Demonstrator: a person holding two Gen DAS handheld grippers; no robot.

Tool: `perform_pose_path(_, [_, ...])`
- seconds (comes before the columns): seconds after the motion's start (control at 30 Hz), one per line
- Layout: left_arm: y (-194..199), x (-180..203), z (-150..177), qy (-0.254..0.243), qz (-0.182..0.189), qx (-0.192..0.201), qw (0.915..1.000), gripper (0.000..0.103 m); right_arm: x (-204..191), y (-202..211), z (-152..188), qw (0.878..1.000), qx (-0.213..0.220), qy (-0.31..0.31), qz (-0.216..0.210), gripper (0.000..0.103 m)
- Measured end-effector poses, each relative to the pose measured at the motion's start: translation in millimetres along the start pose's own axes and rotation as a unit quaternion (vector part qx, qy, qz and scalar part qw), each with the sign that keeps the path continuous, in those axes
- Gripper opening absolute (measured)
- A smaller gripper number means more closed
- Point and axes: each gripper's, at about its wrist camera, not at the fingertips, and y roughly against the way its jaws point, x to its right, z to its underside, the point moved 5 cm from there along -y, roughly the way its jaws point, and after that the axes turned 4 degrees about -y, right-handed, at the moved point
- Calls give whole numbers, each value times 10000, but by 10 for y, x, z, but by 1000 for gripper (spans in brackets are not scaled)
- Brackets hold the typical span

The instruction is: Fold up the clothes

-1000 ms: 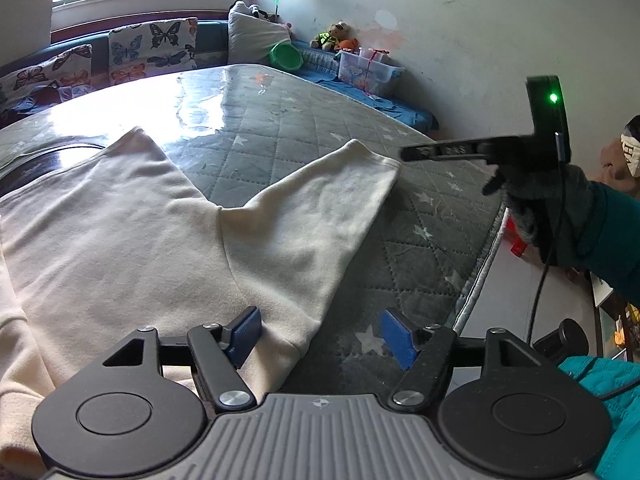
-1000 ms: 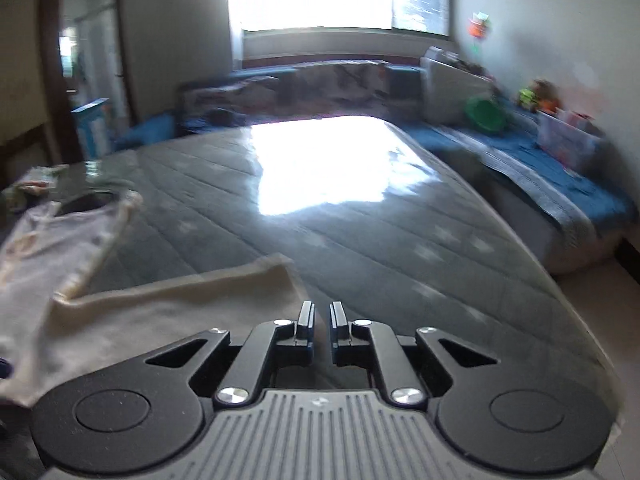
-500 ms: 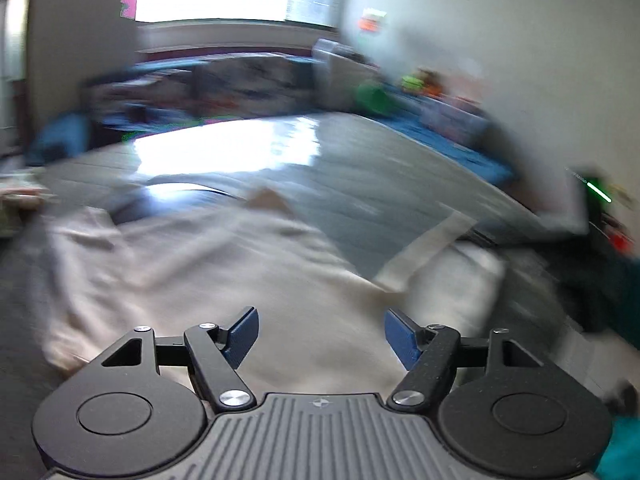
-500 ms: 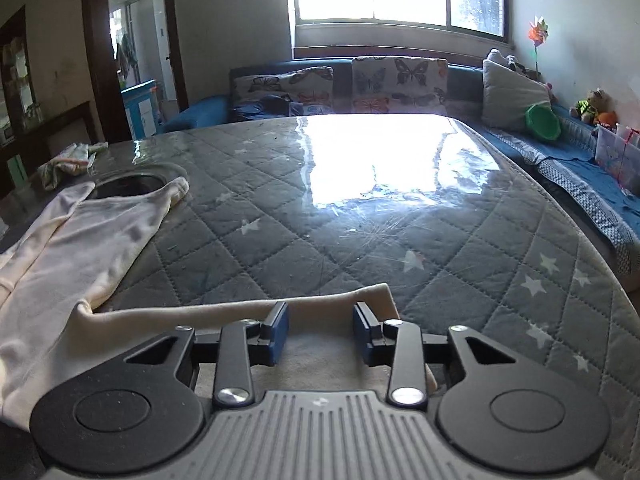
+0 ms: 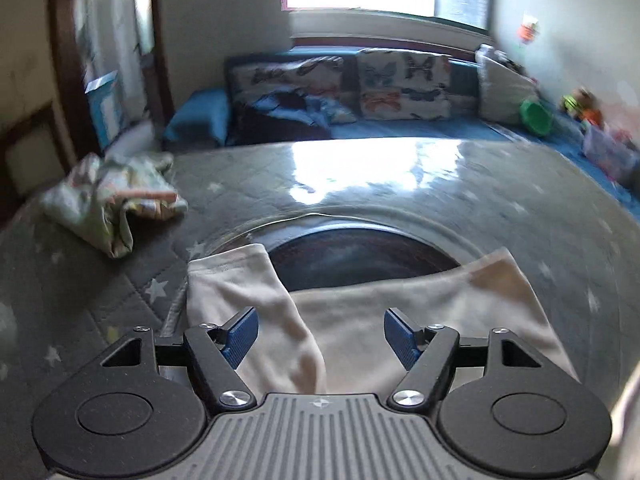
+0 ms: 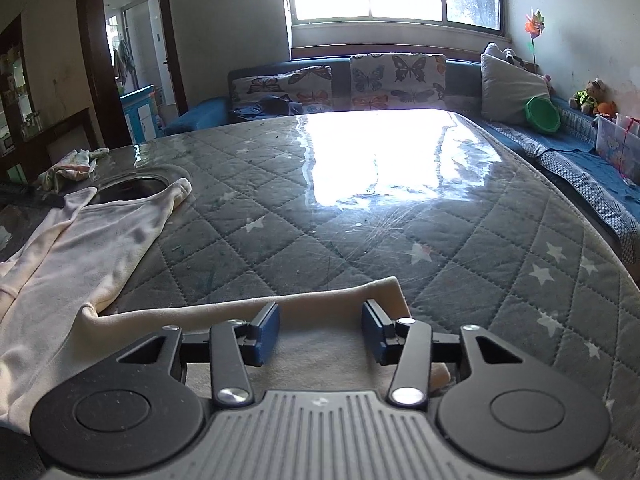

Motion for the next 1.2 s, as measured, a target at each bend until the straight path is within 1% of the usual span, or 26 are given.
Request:
perform_pose_path(0.07, [-137,-63,-110,128,-132,-39,9998,69,-6,-2,1,10000,1,-21,-3,50])
perform_pose_path(0.17, [-372,-129,-249,183,-438,-125,9988,69,-13,-5,2,10000,3,-51,-9,51])
perform_pose_path(0.27, [-595,-184,-327,266,-618,-257,9974,66,-8,-9,-1,10000,0,-81,-31,52])
perform_pose_path(0.3, [-662,-198,-338,272,-684,-301,9968,61,-6,-10,-2,10000,-1,-91,-38,52])
perform_pose_path(0.37, [-767,-207,-336,262,-736,-411,9961,58,1,-10,-3,9999,4,-123,-54,52])
perform_pose_path(0.4, [-811,-215,-327,268,-776,-471,9955,51,3,-10,-2,9999,7,-133,-58,52])
perform_pose_path(0.43, [-837,-226,-315,296,-800,-487,9952,48,6,-8,-4,9999,10,-140,-63,52])
perform_pose_path(0.47, [-839,-228,-309,295,-816,-463,9952,48,9,-7,-4,9999,13,-147,-67,52])
perform_pose_path(0.5, [-834,-225,-306,280,-831,-429,9952,43,11,-7,-3,9999,14,-151,-68,52])
perform_pose_path(0.53, [-827,-226,-302,244,-851,-400,9953,35,9,-7,-2,9999,17,-157,-68,52])
perform_pose_path(0.57, [-819,-244,-298,225,-890,-387,9950,28,10,-5,-1,9998,20,-159,-68,52])
perform_pose_path(0.6, [-812,-268,-295,217,-936,-379,9946,13,10,-4,1,9998,24,-160,-67,53])
perform_pose_path(0.63, [-798,-303,-296,270,-917,-369,9947,7,5,-5,2,9999,27,-151,-63,53])
perform_pose_path(0.67, [-765,-354,-300,374,-877,-332,9949,5,1,-7,3,9999,30,-142,-60,53])
perform_pose_path(0.77, [-561,-547,-309,570,-928,-24,9940,3,-9,-8,2,9999,29,-114,-51,53])
perform_pose_path(0.9, [-28,-844,-290,888,-907,489,9907,3,-20,-10,-2,10000,14,-59,-37,54])
perform_pose_path(1.07, [744,-1253,-147,1273,-904,1078,9818,3,-47,-27,0,10000,22,43,3,56])
perform_pose_path(1.2, [1268,-1555,96,1493,-1061,1382,9733,3,-57,-39,3,9999,49,136,32,57])
